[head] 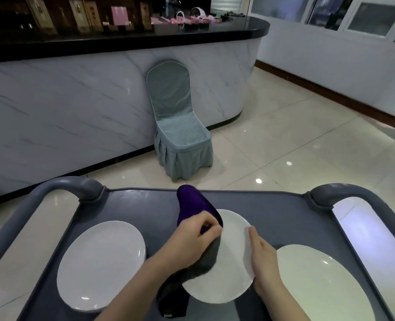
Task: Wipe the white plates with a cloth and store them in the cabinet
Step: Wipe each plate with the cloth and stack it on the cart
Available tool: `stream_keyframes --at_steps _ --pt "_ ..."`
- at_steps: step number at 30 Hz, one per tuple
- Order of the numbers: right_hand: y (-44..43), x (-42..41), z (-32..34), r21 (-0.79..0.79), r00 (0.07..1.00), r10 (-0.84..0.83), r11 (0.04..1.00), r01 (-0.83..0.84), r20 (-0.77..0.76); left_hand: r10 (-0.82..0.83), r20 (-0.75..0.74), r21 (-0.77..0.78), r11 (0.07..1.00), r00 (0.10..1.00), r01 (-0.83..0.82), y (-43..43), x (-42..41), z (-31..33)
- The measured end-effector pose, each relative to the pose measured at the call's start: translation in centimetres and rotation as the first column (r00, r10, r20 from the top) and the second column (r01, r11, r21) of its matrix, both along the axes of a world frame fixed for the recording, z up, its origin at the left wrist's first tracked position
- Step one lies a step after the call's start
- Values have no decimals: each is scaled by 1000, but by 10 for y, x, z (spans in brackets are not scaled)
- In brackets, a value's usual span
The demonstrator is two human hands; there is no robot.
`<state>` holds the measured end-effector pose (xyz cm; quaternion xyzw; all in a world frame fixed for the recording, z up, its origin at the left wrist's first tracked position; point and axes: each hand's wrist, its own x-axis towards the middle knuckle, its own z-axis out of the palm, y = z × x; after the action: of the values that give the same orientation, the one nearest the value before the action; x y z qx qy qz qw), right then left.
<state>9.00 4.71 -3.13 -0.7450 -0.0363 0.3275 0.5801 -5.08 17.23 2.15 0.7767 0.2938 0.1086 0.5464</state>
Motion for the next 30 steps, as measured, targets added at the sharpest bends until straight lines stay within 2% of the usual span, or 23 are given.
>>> stream_keyframes --at_steps 1,2,3,5,7,8,10,11,13,15,17,20,23,26,29,30 --pt "1 -1 3 11 1000 -12 1000 13 -29 -120 -56 -99 989 991 114 -9 2 -1" --pt "2 -1 6 18 998 -24 1000 25 -53 -204 -98 -136 972 974 190 -15 1 -6" --pt "1 1 9 26 997 -37 999 39 -70 -231 -123 -88 971 965 221 -17 -2 -10" --pt "-1 5 12 50 992 -73 996 79 -104 -132 -111 211 966 985 153 -12 -12 -14" --pt "-4 7 15 71 984 -107 990 118 -140 -84 -113 530 838 990 132 -8 -22 -17" --pt "-5 8 16 72 980 -123 988 135 -154 -117 -141 621 763 983 180 -9 -25 -19" --pt "-7 8 19 73 978 -129 987 142 -164 -245 -200 664 678 949 315 -21 -26 -22" --pt "-7 7 20 72 978 -123 988 137 -169 -286 -265 704 595 921 388 -29 -24 -24" --pt "-6 1 22 76 977 -115 989 130 -181 -282 -353 771 453 892 448 -45 -19 -31" --pt "-6 -9 24 86 980 -104 989 120 -171 -274 -348 722 531 896 443 -51 -10 -34" --pt "-6 -21 23 106 985 -83 989 100 -151 -208 -294 710 606 933 359 -44 2 -40" --pt "-7 -29 25 123 983 -93 986 113 -158 -12 -320 712 656 947 249 -28 11 -43" --pt "-9 -15 37 113 982 -167 978 177 -90 117 -383 730 646 916 223 -30 1 -47" --pt "-13 0 48 118 975 -218 968 222 -49 77 -382 688 689 921 228 -49 -17 -48" --pt "-13 -6 47 120 979 -198 972 202 -48 -53 -338 749 589 940 303 -78 -20 -41" --pt "-13 -14 44 108 984 -174 978 178 -47 -108 -299 749 589 948 303 -84 -15 -42"
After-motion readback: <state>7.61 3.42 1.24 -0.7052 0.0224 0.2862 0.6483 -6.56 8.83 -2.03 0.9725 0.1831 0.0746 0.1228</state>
